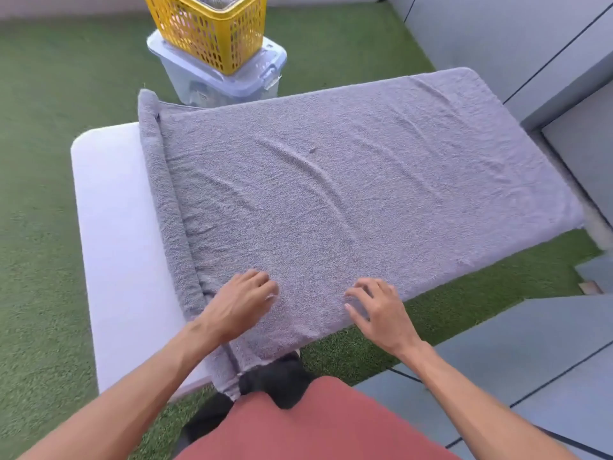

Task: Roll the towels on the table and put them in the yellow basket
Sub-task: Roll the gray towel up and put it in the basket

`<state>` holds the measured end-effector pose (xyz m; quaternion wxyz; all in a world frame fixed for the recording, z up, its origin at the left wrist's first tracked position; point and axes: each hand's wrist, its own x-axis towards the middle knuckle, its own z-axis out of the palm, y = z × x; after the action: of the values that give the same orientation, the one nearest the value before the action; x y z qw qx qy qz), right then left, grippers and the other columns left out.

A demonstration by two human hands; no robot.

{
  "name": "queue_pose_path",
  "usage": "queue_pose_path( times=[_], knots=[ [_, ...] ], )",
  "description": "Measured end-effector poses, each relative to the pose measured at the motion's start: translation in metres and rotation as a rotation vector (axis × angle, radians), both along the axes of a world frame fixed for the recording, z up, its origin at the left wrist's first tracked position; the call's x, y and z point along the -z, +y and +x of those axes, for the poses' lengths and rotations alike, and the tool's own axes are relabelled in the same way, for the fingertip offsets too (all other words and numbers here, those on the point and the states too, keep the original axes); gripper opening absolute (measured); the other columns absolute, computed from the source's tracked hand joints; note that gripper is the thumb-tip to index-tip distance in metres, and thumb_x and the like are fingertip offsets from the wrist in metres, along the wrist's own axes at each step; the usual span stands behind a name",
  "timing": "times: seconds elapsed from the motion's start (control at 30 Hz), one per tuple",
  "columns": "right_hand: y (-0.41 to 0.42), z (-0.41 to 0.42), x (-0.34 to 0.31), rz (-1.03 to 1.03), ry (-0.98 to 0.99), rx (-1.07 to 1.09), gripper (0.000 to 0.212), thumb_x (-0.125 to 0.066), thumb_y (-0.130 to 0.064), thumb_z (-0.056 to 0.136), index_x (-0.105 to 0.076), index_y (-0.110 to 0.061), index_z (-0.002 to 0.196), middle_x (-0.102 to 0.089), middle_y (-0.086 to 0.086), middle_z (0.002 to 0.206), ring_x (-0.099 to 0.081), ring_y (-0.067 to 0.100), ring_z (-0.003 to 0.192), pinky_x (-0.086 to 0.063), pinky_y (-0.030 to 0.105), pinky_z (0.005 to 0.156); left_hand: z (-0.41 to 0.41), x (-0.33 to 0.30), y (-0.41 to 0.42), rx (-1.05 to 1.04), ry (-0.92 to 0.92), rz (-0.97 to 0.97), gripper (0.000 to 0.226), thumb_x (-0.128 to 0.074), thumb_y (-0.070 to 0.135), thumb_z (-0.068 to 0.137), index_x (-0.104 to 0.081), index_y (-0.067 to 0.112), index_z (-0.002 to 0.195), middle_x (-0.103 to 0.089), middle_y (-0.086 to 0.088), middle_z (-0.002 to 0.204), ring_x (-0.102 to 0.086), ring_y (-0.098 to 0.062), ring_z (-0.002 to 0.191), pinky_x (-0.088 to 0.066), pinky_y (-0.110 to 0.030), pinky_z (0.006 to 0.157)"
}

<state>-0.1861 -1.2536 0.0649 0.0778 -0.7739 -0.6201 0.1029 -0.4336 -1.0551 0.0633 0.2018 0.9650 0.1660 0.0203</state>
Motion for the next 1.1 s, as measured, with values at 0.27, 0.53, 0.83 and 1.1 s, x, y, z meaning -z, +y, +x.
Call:
queue_pose_path(
  times=[0.27, 0.53, 0.83, 1.1],
  knots=[
    [0.065, -0.091, 0.009, 0.067, 0.103, 0.059, 0.028, -0.05, -0.048, 0.093, -0.061, -0.026, 0.107, -0.058, -0.007, 0.104, -0.05, 0.011, 0.098, -0.039, 0.028, 0.083, -0.043, -0.013, 0.108, -0.065, -0.065, 0.108, 0.017, -0.046, 0.026, 0.093, -0.062, 0.022, 0.098, -0.06, 0.003, 0.091, -0.054, -0.021, 0.087, -0.048, -0.037, 0.073],
    [0.122, -0.22, 0.005, 0.157, 0.085, 0.318, 0.033, -0.044, -0.051, 0.096, -0.062, -0.025, 0.104, -0.059, -0.008, 0.102, -0.052, 0.012, 0.094, -0.039, 0.029, 0.081, -0.117, -0.013, 0.21, -0.01, -0.157, 0.097, 0.021, -0.053, 0.017, 0.094, -0.062, 0.019, 0.113, -0.059, -0.003, 0.114, -0.052, -0.028, 0.104, -0.045, -0.044, 0.083],
    [0.141, -0.362, -0.012, -0.024, -0.046, 0.779, 0.036, -0.058, -0.045, 0.088, -0.061, -0.025, 0.117, -0.06, -0.005, 0.107, -0.055, 0.019, 0.1, -0.046, 0.037, 0.081, -0.191, -0.027, 0.258, 0.211, -0.043, 0.09, 0.033, -0.068, 0.011, 0.085, -0.062, 0.012, 0.117, -0.06, -0.007, 0.118, -0.056, -0.032, 0.107, -0.049, -0.047, 0.078],
    [0.172, -0.388, -0.012, -0.054, -0.084, 1.063, 0.049, -0.075, -0.021, 0.077, -0.058, -0.017, 0.123, -0.058, 0.0, 0.108, -0.054, 0.023, 0.095, -0.051, 0.04, 0.08, -0.146, -0.024, 0.298, 0.331, 0.061, 0.167, 0.052, -0.062, -0.012, 0.077, -0.052, 0.007, 0.124, -0.048, -0.015, 0.129, -0.051, -0.037, 0.11, -0.052, -0.044, 0.068]
  ],
)
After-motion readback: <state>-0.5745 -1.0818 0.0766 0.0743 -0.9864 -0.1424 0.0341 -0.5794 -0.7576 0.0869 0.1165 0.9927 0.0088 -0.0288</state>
